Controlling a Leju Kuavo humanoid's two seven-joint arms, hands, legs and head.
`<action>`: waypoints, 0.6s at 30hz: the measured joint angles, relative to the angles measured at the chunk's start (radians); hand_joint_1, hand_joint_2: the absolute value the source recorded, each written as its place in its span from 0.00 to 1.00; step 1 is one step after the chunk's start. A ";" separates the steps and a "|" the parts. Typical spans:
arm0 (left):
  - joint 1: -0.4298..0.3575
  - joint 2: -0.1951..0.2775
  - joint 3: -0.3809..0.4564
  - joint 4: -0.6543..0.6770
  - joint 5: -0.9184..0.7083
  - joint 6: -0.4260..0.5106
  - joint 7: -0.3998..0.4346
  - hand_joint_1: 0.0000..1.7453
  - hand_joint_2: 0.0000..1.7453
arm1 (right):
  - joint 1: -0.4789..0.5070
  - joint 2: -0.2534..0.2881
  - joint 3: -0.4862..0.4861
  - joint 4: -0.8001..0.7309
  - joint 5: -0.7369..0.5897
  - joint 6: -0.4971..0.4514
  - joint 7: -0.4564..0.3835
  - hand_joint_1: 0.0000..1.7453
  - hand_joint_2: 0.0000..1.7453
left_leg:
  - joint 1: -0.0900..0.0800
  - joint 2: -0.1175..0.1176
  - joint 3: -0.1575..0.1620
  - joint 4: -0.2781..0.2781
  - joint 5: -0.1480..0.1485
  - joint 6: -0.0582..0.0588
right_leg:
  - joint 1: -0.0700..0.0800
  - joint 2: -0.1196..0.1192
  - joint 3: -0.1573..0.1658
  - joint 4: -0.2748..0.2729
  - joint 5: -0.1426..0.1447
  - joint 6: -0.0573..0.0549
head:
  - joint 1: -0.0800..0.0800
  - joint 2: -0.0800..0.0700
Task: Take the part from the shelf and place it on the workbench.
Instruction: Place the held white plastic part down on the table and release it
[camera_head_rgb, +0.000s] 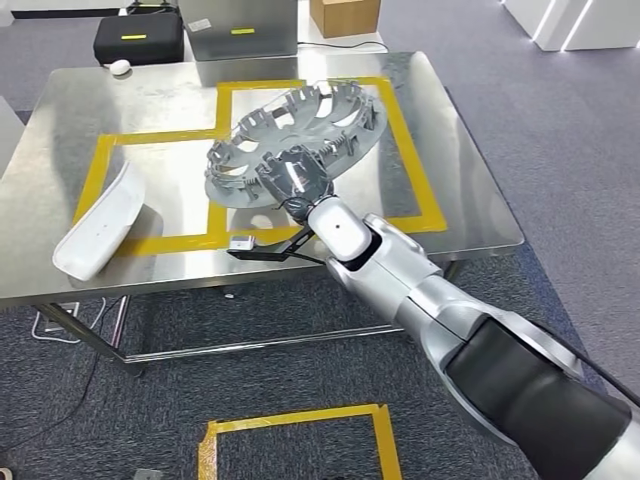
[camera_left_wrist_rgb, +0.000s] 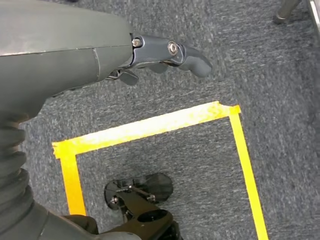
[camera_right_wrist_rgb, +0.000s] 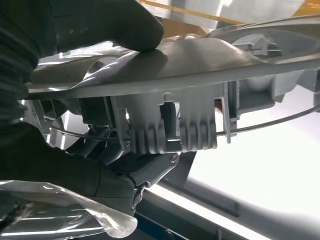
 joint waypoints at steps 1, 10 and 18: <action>0.000 -0.001 -0.005 0.000 0.001 0.000 0.000 0.00 1.00 | -0.003 0.002 -0.006 0.006 -0.005 0.001 0.002 0.50 0.50 | -0.002 0.000 0.000 0.002 -0.002 -0.004 | 0.001 -0.002 0.027 -0.058 0.019 -0.004 | 0.000 0.000; 0.003 -0.007 -0.020 0.000 0.071 0.004 -0.003 0.00 1.00 | -0.019 0.015 -0.077 0.044 -0.017 -0.002 0.023 0.00 0.00 | -0.004 0.005 -0.100 0.232 -0.122 -0.039 | -0.002 -0.003 0.064 -0.114 0.016 -0.043 | -0.006 0.000; 0.003 -0.009 -0.020 0.000 0.081 0.000 0.014 0.00 0.00 | -0.039 0.027 -0.088 0.059 0.002 0.006 0.022 0.00 0.00 | -0.007 0.004 -0.004 0.014 -0.004 -0.023 | 0.005 0.004 0.074 -0.107 0.004 -0.027 | -0.006 0.000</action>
